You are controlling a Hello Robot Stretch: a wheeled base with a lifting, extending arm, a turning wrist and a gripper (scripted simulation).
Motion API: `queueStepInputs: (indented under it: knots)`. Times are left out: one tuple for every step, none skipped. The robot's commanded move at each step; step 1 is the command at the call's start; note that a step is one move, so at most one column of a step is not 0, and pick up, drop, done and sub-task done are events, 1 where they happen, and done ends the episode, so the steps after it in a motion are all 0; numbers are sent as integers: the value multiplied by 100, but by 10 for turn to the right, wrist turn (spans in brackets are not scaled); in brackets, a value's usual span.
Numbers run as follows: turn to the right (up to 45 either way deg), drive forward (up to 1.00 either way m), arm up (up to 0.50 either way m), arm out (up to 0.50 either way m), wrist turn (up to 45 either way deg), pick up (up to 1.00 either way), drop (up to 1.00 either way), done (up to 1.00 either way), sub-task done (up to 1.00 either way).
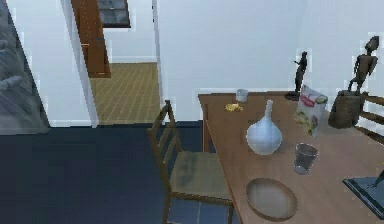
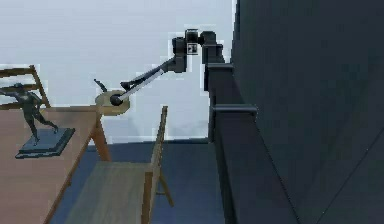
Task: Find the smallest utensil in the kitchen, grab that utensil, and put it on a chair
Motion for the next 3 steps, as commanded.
queueStepInputs:
  knots:
    - [0,0,-50,0,0,0,0,0,0]
    - [0,0,0,0,0,0,100,0,0]
    - [0,0,0,-10,0,0,0,0,0]
